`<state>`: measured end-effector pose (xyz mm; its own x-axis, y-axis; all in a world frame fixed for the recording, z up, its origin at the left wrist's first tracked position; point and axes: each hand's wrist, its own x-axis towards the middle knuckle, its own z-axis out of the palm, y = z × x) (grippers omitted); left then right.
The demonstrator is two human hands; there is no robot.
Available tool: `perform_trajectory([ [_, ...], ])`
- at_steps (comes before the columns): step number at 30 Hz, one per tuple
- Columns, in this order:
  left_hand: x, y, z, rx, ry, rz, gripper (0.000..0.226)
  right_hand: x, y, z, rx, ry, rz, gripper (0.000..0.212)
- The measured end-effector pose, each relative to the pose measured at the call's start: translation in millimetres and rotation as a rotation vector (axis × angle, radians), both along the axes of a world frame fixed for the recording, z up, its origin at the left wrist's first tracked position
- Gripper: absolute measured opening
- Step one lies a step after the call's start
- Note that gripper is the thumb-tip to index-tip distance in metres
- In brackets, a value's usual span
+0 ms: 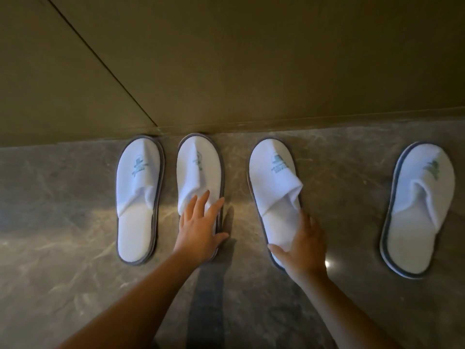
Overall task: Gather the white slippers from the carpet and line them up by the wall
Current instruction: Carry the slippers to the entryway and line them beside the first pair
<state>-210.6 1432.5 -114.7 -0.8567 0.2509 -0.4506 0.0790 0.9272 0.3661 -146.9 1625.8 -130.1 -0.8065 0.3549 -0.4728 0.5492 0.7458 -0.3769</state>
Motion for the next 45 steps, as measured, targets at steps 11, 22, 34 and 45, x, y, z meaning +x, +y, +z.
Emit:
perform_trajectory([
  [11, 11.7, -25.1, -19.0, -0.139, -0.159, -0.143, 0.085, -8.6, -35.0, -15.4, 0.113, -0.033, 0.117, 0.103],
  [22, 11.1, -30.0, -20.7, -0.123, -0.164, -0.177, 0.083, -16.1, -52.6, -19.2, 0.110, -0.036, 0.043, 0.104],
  [34, 10.3, 32.8, -7.4, 0.031, -0.004, -0.205, 0.069, -8.9, 11.1, 5.8, 0.117, 0.114, -0.090, 0.087],
  [45, 14.8, 96.3, -23.6, -0.159, -0.068, -0.482, 0.079, 43.4, 138.5, -10.5, 0.256, 0.061, -0.576, 0.098],
])
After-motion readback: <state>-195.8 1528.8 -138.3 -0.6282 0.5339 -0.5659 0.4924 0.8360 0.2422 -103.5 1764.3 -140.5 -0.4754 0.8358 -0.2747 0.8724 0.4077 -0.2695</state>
